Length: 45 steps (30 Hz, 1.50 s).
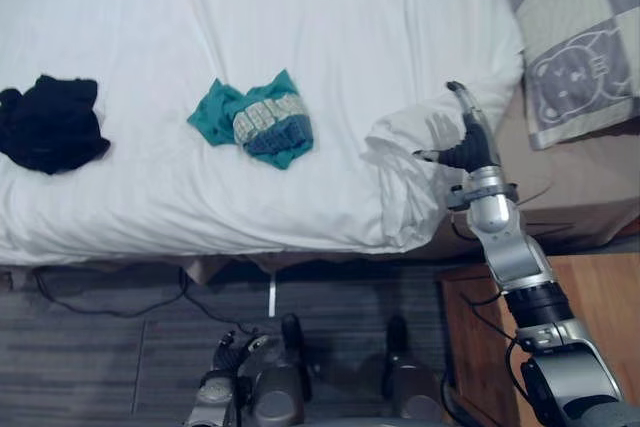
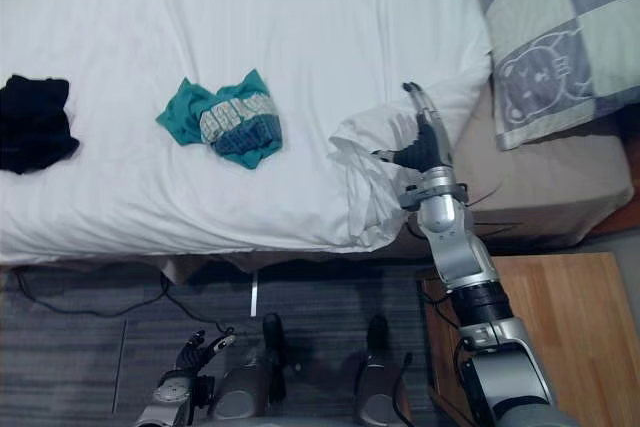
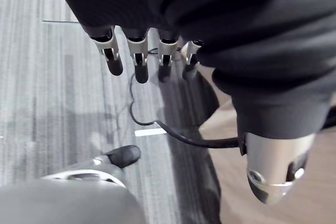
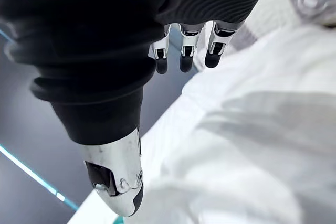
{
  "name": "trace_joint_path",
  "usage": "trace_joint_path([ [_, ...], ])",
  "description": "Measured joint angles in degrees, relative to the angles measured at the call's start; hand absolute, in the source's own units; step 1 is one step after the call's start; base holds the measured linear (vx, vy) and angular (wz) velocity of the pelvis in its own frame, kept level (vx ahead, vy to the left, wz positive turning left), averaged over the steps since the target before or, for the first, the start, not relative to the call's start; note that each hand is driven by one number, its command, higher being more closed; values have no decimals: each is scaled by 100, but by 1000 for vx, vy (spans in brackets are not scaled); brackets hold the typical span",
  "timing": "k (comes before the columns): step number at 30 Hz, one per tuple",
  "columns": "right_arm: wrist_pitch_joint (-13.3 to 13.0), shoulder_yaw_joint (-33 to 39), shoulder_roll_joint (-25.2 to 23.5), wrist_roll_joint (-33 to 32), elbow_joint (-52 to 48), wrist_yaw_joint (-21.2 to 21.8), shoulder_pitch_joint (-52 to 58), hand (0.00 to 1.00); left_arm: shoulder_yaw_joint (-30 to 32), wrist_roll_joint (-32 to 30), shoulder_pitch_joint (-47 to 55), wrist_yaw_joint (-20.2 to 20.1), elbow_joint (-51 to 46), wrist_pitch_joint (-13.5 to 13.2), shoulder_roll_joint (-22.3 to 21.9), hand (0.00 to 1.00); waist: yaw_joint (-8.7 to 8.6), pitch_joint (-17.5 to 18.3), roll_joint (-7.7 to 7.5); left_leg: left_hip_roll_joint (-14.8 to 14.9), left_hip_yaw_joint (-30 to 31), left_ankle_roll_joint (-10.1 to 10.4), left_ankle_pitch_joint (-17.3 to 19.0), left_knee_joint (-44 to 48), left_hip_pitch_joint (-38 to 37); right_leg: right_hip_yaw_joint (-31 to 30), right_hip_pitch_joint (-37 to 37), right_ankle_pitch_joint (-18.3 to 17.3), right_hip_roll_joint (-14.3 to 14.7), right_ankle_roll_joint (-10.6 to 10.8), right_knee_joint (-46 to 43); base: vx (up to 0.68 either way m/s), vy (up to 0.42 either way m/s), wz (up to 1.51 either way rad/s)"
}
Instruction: Tidy the bed and pick cloth on bed and put in laundry
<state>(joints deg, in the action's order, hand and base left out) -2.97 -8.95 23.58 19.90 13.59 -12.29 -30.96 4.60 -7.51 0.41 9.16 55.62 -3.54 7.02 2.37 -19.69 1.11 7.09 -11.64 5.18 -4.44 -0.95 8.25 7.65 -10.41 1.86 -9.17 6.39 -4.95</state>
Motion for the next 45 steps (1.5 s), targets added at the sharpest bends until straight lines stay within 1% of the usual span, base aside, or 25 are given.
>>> trace_joint_path([
  [1,2,-156,-17,1,224,16,-111,100,-16,2,-20,17,27,13,5,0,30,-98,17,0,61,-4,-12,12,76,37,-31,0,1,-1,-1,-20,7,22],
  [3,9,-276,-84,1,380,12,-190,100,-39,4,-33,97,32,30,3,0,73,-153,27,0,106,-14,-44,19,220,51,-145,1,0,-1,-13,-7,8,17],
  [4,7,-316,-107,26,458,12,-283,100,-48,15,-101,113,31,41,3,0,142,-291,51,1,127,-14,-45,59,266,48,-191,2,-2,-3,-56,-8,8,13],
  [5,-5,-310,-114,76,606,-6,-382,100,-57,20,-173,125,31,43,0,0,152,-393,89,1,186,-14,-45,128,325,46,-200,1,-9,-3,-92,-16,11,16],
  [7,-37,-310,-129,130,978,-16,-608,100,-80,25,-204,144,-4,39,4,0,147,-502,90,6,232,-14,-45,164,373,47,-207,-1,-5,-4,-100,-30,17,13],
  [11,-65,-182,-71,320,1628,-27,-1049,100,-243,70,-279,227,-5,41,44,0,152,-517,97,9,249,-14,-45,197,402,22,-286,-46,-9,-20,-243,-43,11,0],
  [15,-32,272,-61,321,1754,-127,-959,100,-262,85,-312,249,-18,38,43,0,148,-517,96,13,280,-22,-68,180,357,15,-292,-88,-8,-32,-346,-44,9,1],
  [18,9,834,-68,318,1411,-194,-424,100,-259,85,-311,251,-81,42,7,0,144,-508,78,9,245,-16,-107,86,260,-4,-257,-92,-7,-27,-360,-25,13,-3],
  [19,12,1161,-88,302,1118,-262,4,0,-253,82,-313,246,-135,42,5,0,136,-504,72,7,202,-12,-137,33,176,-17,-207,-95,-8,-23,-360,-2,17,-5],
  [21,12,1502,-207,245,860,-281,461,0,-233,79,-291,237,-158,47,-2,0,80,-489,44,-8,174,-2,-189,-109,-6,-30,-104,-117,-15,8,-359,15,17,-8],
  [22,13,1749,-442,147,718,-325,830,0,-211,65,-226,229,-163,53,1,0,-26,-417,-26,-7,124,7,-194,-177,-120,-61,-49,-130,-8,15,-358,29,17,-24],
  [23,15,1981,-707,69,650,-402,1181,0,-161,46,-157,217,-164,63,20,0,-85,-297,-124,-7,33,9,-196,-238,-214,-155,-44,-144,4,34,-349,35,15,-29],
  [24,16,2092,-824,18,626,-431,1342,0,-161,25,-134,215,-159,76,34,0,-127,-245,-154,-10,9,9,-196,-247,-244,-170,-33,-147,5,39,-342,41,11,-29],
  [26,-10,2656,-1275,-361,573,-549,2086,0,-162,9,-117,208,-155,115,-14,0,-210,60,-233,-28,-138,12,-193,-362,-439,-267,52,-165,9,66,-281,53,18,-26],
  [29,-80,2905,-1583,-859,620,-540,2312,0,-146,2,-117,198,-149,117,-232,0,-287,273,-240,-31,-246,25,-173,-433,-650,-315,239,-167,22,70,-176,50,14,-18],
  [31,-92,3246,-1953,-1430,1013,-536,2355,0,-41,-4,-96,138,-122,142,-419,0,-309,416,-231,-2,-273,46,-142,-433,-808,-316,431,-167,53,70,-77,51,5,-4],
  [32,-72,3368,-2036,-1545,1145,-533,2382,0,-11,-4,-95,107,-123,159,-441,0,-310,416,-229,1,-279,46,-142,-433,-842,-318,467,-168,56,70,-74,38,3,-1],
  [33,-22,3629,-2159,-1802,1415,-539,2462,0,12,-3,-87,87,-119,205,-454,0,-319,416,-225,6,-286,47,-140,-433,-877,-325,506,-168,60,69,-63,8,10,-4],
  [34,167,4021,-2242,-2153,1824,-577,2606,0,30,-3,-66,86,-104,226,-453,0,-323,414,-214,5,-314,49,-139,-435,-882,-337,500,-167,60,68,-60,-1,11,-6],
  [37,392,4646,-2259,-2674,2157,-728,3057,0,112,10,45,85,-99,284,-455,0,-374,448,-146,-2,-386,50,-129,-438,-894,-433,490,-153,58,72,-26,-9,14,-14],
  [38,451,4970,-2238,-2871,2128,-850,3189,0,222,13,109,86,-98,294,-462,0,-448,469,-113,-2,-449,50,-122,-439,-918,-470,488,-116,66,73,13,-24,18,-22],
  [39,459,5080,-2201,-2906,2071,-919,3236,0,249,13,126,87,-95,299,-459,0,-483,479,-95,-2,-491,50,-120,-439,-918,-497,465,-95,69,67,23,-48,17,-34],
  [42,493,5442,-1969,-2949,1191,-1175,3476,0,261,14,134,86,-79,297,-467,0,-487,522,-18,6,-620,64,-106,-443,-877,-670,314,-26,99,80,39,-85,-2,-30],
  [43,529,5559,-1816,-2838,522,-1308,3515,100,257,13,149,87,-54,293,-478,0,-506,537,6,18,-614,75,-75,-486,-797,-683,297,-26,107,87,80,-112,-13,-3],
  [45,546,5621,-1633,-2673,119,-1436,3460,100,256,13,182,87,-41,289,-483,0,-507,546,17,25,-599,66,-59,-487,-771,-680,295,-7,108,99,123,-83,-10,5],
])
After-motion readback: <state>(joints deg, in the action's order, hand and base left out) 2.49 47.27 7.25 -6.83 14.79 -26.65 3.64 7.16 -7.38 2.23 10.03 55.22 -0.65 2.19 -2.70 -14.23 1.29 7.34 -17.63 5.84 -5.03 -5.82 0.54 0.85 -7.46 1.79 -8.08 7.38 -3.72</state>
